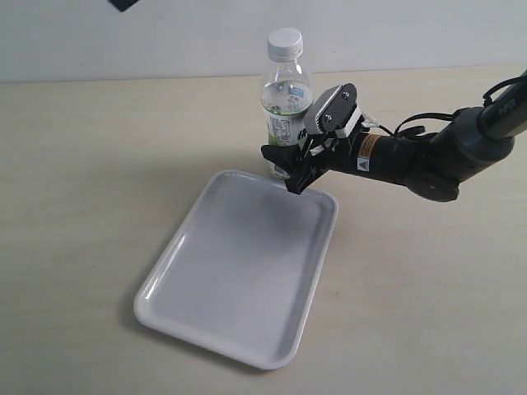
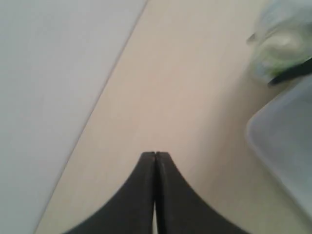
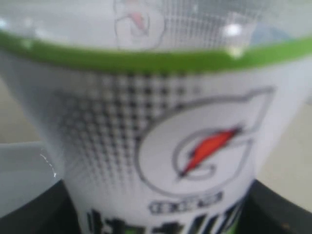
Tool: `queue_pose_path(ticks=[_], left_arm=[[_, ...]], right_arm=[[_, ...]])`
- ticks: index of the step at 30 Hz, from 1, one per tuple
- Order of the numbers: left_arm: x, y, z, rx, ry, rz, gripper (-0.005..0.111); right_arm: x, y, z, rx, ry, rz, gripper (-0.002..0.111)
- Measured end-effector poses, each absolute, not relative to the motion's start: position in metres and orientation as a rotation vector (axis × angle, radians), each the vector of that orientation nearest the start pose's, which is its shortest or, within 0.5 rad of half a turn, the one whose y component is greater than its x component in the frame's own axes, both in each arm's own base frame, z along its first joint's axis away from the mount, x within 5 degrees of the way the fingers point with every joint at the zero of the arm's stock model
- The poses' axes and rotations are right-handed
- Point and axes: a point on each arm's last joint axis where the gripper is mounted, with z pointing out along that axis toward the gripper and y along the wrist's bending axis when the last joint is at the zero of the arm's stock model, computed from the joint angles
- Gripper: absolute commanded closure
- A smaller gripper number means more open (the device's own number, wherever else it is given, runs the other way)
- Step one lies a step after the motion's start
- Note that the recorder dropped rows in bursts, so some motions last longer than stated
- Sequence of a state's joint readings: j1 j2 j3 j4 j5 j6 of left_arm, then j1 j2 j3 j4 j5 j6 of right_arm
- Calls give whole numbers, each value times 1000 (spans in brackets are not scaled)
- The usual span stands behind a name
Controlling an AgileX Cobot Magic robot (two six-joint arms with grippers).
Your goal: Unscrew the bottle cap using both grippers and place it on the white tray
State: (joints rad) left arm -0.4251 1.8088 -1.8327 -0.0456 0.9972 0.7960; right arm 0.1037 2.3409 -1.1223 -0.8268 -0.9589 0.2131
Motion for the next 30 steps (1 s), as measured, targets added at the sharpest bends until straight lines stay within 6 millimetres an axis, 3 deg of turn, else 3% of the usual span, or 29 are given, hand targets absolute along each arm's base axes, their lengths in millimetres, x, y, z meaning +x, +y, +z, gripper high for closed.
queue_pose_path(ticks=[5,8,12,15,21,25,30], left_arm=[[347,-218,384,1525,1804,-101,106],[338,-234,387,1563,1751,-126,95],[329,-250,383,1612,1717,-142,72],[328,-257,379,1636,1711,-148,61],[327,-257,375,1648,1741,-162,51],[331,-260,360,1695,1786,-160,39],[344,-267,332,1732,1851,-154,39]], right_arm=[[410,99,56,-873,1661,430,108],[410,99,56,-878,1657,425,108],[410,99,56,-881,1656,423,108],[410,99,56,-883,1654,421,108],[410,99,56,-894,1645,412,108],[410,99,56,-906,1638,402,108],[410,99,56,-927,1622,384,108]])
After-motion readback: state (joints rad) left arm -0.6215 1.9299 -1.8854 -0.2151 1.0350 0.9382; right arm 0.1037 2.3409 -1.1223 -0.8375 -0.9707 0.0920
